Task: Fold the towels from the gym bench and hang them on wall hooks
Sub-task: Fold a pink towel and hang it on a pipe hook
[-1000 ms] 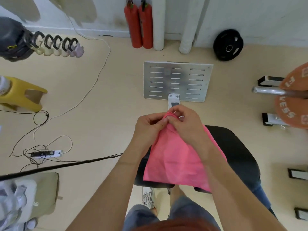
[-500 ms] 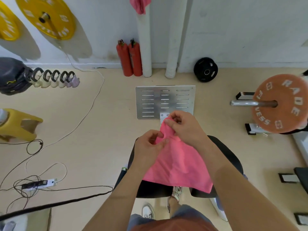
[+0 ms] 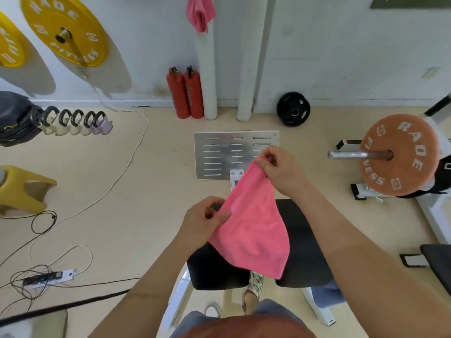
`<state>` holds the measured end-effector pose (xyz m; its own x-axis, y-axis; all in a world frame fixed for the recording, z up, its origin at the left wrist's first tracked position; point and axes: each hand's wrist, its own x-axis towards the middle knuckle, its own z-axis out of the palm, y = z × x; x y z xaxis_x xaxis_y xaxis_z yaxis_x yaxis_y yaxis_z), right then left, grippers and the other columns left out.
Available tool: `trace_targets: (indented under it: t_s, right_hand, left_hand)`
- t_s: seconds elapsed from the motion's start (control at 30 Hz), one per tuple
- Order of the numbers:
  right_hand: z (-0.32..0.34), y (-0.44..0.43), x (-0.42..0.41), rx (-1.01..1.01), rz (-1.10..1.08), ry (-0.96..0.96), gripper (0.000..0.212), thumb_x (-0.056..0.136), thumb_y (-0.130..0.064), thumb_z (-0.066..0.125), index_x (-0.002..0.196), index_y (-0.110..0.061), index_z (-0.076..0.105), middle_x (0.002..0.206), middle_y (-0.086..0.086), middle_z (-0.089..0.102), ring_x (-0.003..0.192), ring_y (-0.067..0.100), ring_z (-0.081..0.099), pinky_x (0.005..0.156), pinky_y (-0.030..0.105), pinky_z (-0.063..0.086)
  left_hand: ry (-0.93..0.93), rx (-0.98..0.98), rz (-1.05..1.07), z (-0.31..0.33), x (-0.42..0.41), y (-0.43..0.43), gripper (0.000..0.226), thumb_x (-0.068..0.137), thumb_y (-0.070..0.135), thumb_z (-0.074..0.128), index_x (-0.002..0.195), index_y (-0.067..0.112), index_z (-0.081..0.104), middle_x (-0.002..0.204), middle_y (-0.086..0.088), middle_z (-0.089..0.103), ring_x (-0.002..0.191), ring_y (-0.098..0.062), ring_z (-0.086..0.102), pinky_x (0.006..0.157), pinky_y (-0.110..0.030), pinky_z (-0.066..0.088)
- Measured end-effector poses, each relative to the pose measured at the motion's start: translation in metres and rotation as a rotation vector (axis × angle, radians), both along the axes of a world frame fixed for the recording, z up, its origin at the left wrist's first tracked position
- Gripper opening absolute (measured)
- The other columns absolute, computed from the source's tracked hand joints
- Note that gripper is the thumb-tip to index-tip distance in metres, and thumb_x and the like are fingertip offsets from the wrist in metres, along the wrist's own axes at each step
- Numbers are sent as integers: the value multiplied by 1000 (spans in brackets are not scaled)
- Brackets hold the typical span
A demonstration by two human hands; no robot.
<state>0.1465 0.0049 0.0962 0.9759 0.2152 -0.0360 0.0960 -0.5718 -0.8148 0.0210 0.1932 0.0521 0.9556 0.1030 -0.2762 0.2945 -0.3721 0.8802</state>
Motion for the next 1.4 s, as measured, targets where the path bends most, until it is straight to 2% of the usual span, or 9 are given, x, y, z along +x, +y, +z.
trace_targets:
  t_s: [0.13, 0.37, 0.5, 0.67, 0.8, 0.97, 1.17, 1.3, 1.4]
  right_hand:
    - [15, -3, 18, 15, -86, -27, 13, 93, -22, 58, 87, -11, 60, 72, -3, 55, 73, 18, 53, 71, 33, 45]
    - [55, -23, 34, 259, -183, -114, 14, 92, -25, 56, 78, -29, 56, 79, -1, 54, 81, 25, 57, 79, 55, 55]
    - [55, -39, 0, 322, -151, -100, 8, 98, -13, 51, 90, -10, 52, 83, 7, 52, 78, 16, 55, 65, 34, 61]
    - [-11, -65, -84, 165, -112, 4, 19, 95, -9, 54, 81, -22, 51, 75, 4, 53, 73, 18, 56, 65, 31, 59]
    - [-66, -80, -157, 61, -112, 246, 13, 95, -11, 54, 84, -18, 52, 82, 6, 56, 79, 25, 60, 66, 33, 60]
    - [-96, -83, -189, 43, -182, 365, 8, 95, -8, 53, 88, -12, 52, 90, 13, 56, 87, 34, 61, 58, 29, 59]
    - [-96, -77, -152, -53, -258, 345, 6, 96, -18, 54, 91, -15, 53, 90, 4, 59, 83, 20, 61, 61, 37, 60]
    - [-98, -61, -108, -81, -272, 320, 12, 97, -22, 50, 93, -12, 51, 86, 7, 59, 71, 22, 66, 54, 19, 47]
    - [-103, -49, -79, -74, -282, 360, 12, 98, -22, 49, 94, -11, 50, 82, 5, 57, 69, 31, 68, 60, 35, 55]
  left_hand:
    - [87, 332, -274, 2, 7, 11, 17, 88, 21, 61, 71, 21, 59, 66, 8, 55, 69, -18, 50, 61, -25, 36]
    - [-484, 540, 198, 80, 50, 50, 22, 94, 21, 44, 103, 18, 64, 89, 8, 64, 80, -15, 55, 71, -27, 39]
    - [-622, 777, -47, 81, 30, 62, 32, 82, 5, 45, 107, 13, 63, 94, -8, 70, 77, -31, 63, 69, -37, 49]
    - [-273, 893, -501, 30, -38, 62, 58, 62, -11, 48, 108, 21, 60, 92, -2, 67, 76, -29, 63, 62, -32, 50]
    - [101, 828, -713, -1, -82, 52, 43, 71, -2, 40, 104, 24, 49, 87, 2, 57, 81, -23, 54, 67, -30, 40]
    - [233, 612, -771, -20, -89, 51, 41, 90, 12, 44, 127, 27, 52, 99, 6, 60, 84, -12, 50, 70, -19, 36]
    - [221, 515, -341, -31, -43, 61, 12, 91, 28, 57, 98, 24, 66, 94, 8, 64, 88, -13, 57, 71, -20, 37]
    - [157, 496, -82, -51, -3, 66, 19, 89, 13, 54, 97, 19, 71, 95, 6, 68, 86, -10, 55, 74, -21, 37]
    - [271, 418, 109, -71, 16, 69, 11, 84, 18, 62, 89, 17, 72, 91, 0, 70, 82, -15, 58, 70, -23, 39]
